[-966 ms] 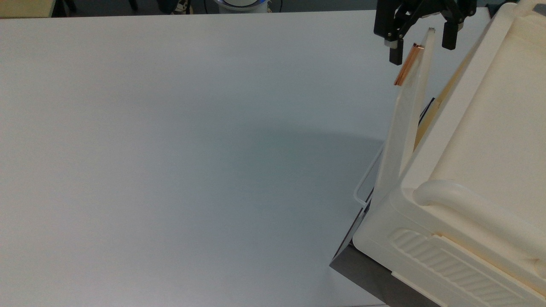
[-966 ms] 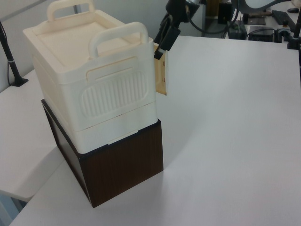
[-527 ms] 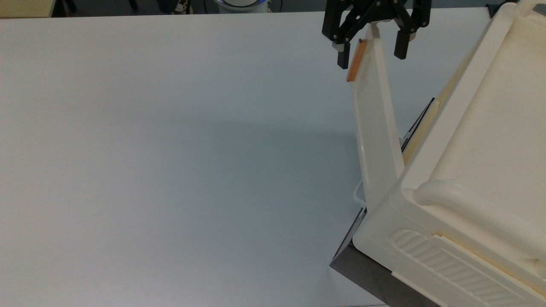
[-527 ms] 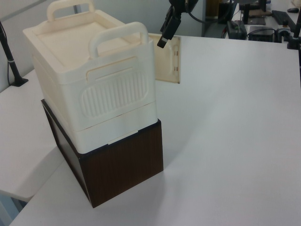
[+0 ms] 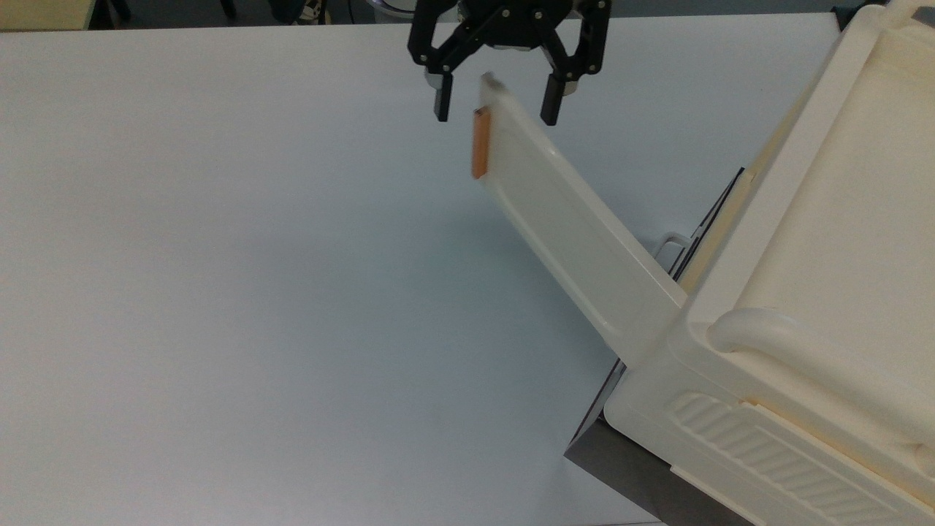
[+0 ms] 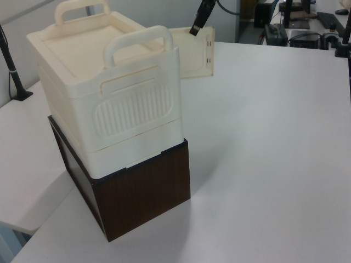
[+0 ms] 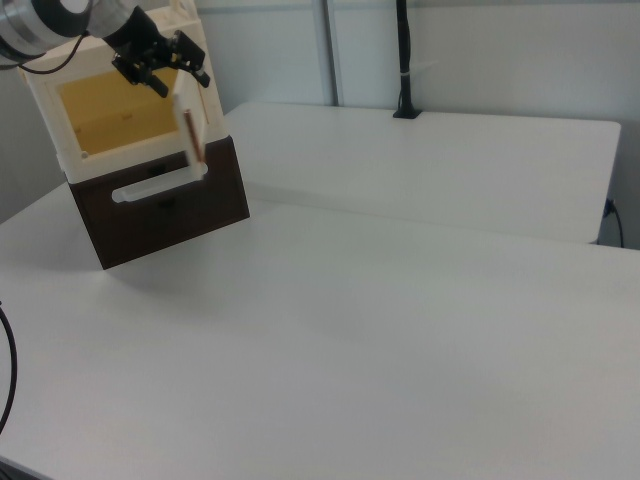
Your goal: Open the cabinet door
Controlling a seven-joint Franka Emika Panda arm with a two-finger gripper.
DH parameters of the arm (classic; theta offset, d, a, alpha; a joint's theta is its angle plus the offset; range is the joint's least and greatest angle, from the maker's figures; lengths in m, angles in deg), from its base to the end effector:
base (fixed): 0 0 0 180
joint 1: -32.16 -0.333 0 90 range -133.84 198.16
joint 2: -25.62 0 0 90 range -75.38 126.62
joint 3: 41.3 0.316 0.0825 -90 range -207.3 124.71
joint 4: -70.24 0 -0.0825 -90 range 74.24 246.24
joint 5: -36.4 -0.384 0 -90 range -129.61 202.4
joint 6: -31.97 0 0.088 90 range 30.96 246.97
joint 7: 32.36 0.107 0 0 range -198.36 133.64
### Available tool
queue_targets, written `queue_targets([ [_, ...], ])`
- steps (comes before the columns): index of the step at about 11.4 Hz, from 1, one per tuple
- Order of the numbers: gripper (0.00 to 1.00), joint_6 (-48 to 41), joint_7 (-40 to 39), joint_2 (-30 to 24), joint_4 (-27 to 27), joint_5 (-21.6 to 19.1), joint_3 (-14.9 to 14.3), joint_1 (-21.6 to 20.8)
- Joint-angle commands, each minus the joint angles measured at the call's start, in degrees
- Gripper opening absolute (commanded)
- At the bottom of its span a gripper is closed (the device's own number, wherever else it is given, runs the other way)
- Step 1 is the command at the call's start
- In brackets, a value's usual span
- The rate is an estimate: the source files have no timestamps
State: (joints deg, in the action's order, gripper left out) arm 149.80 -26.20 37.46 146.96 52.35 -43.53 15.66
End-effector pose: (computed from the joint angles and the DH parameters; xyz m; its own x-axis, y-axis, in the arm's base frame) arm 0.6390 0.1507 0.6694 0.8330 0.2419 0.4976 0.1419 -0.9627 0.2303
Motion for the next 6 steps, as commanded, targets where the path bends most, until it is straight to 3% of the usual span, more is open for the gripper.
queue_targets([
  [1, 1.0, -1.02, -1.5, -2.61, 1.15, 1.19, 0.13, 3.13],
  [4, 1.0, -5.64, -0.89, -2.61, 1.68, -0.3, 0.56, 2.97],
  [5, 1.0, -9.94, -0.8, -2.44, 1.68, -4.13, 0.74, 2.88],
  [6, 1.0, -14.69, -0.8, -2.43, 1.68, -10.7, 0.57, 3.22],
])
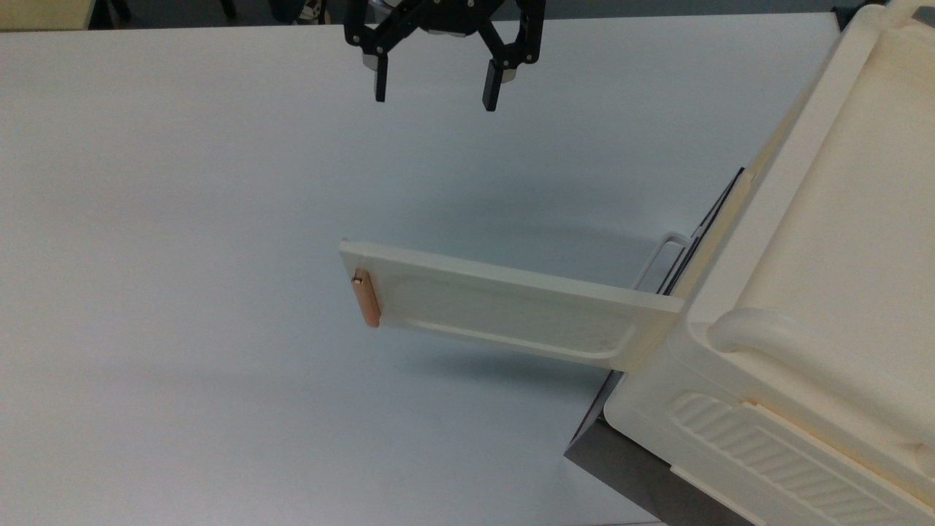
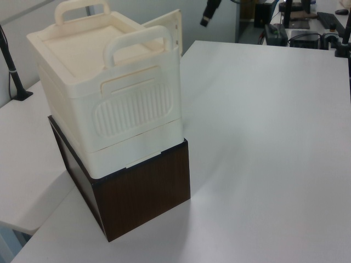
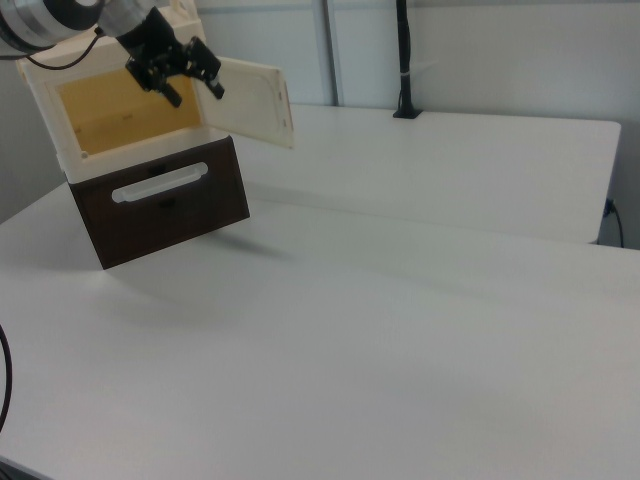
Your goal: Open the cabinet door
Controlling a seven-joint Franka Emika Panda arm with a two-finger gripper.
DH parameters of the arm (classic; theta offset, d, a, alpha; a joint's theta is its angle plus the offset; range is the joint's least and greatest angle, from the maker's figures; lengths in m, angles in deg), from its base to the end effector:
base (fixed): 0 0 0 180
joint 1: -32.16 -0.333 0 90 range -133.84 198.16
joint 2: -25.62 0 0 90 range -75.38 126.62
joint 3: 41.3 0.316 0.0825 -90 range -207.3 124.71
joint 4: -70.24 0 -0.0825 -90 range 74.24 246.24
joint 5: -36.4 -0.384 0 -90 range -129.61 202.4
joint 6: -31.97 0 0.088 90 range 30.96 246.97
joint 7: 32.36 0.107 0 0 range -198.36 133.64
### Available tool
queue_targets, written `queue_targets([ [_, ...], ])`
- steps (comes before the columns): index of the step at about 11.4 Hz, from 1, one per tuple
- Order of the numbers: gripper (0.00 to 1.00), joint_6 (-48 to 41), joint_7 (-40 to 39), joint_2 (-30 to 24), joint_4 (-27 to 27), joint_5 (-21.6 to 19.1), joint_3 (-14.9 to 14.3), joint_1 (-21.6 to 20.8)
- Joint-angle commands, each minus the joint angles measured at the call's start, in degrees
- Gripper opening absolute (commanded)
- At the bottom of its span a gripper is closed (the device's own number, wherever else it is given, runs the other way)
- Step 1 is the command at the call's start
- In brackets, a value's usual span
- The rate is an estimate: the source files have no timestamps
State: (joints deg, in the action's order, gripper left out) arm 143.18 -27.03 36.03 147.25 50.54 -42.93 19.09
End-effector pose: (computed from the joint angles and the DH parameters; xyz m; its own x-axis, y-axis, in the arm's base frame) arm 0.6319 0.1130 0.6684 0.8923 0.1811 0.4135 0.0993 -0.9723 0.2115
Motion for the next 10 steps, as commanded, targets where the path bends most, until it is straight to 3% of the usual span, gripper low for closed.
queue_targets([
  [1, 1.0, -13.86, 0.12, -1.18, 1.3, -13.65, -0.47, 0.24],
  [4, 1.0, -29.86, 0.22, -2.93, 1.56, -15.72, -0.56, 4.71],
  [7, 1.0, -30.97, -0.67, -3.73, 1.57, -15.72, -0.48, 10.41],
  [10, 1.0, -30.62, -7.5, -3.37, 2.35, -15.11, -0.65, 12.62],
])
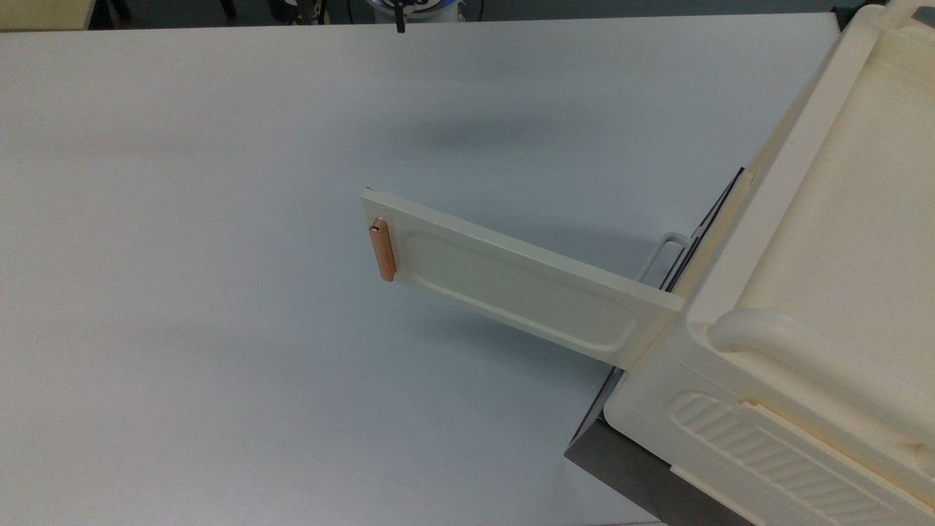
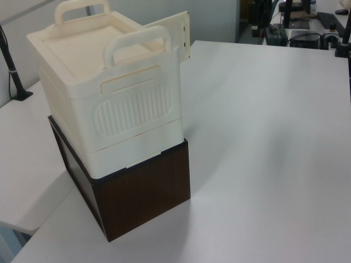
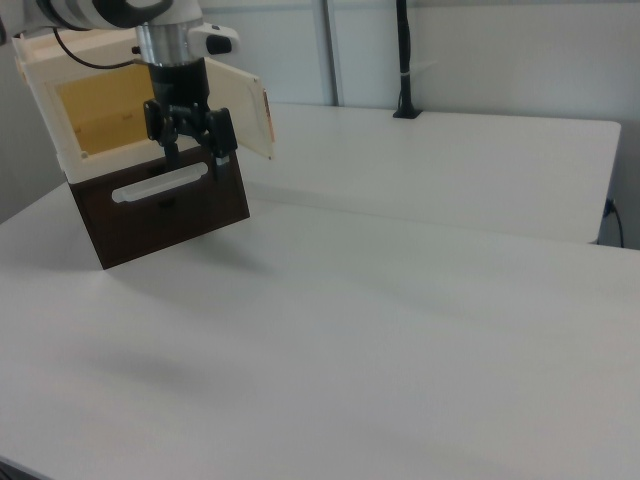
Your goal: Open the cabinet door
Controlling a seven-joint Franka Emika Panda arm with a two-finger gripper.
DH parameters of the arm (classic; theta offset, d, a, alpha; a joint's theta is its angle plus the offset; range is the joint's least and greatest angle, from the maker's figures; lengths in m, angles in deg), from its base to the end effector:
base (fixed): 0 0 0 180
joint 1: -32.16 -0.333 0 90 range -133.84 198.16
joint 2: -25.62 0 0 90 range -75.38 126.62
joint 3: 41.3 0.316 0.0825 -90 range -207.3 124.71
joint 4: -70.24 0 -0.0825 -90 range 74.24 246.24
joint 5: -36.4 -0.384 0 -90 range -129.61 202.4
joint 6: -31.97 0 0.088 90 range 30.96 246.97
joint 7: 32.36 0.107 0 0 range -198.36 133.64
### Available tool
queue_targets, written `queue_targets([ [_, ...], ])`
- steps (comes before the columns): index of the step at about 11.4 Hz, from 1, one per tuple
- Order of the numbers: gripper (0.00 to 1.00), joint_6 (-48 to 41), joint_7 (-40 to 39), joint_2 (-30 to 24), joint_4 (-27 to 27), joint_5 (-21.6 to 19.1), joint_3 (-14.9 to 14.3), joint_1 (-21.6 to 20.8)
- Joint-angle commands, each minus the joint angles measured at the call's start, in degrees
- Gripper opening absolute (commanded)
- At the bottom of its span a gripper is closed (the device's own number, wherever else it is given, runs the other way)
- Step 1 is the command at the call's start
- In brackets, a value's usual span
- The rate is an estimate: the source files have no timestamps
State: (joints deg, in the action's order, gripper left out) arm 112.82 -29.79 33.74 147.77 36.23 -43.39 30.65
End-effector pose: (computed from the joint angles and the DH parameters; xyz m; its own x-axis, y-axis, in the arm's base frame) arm 0.5816 -0.0038 0.6316 0.9950 -0.0545 -0.0834 -0.0542 -0.9985 0.0059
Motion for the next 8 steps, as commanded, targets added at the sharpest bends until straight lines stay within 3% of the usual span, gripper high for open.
queue_targets([
  [1, 1.0, -0.26, -4.77, -1.44, 1.74, -0.8, -0.1, 2.11],
  [8, 1.0, 2.11, -3.36, -1.18, 2.01, -0.72, -0.1, 2.03],
])
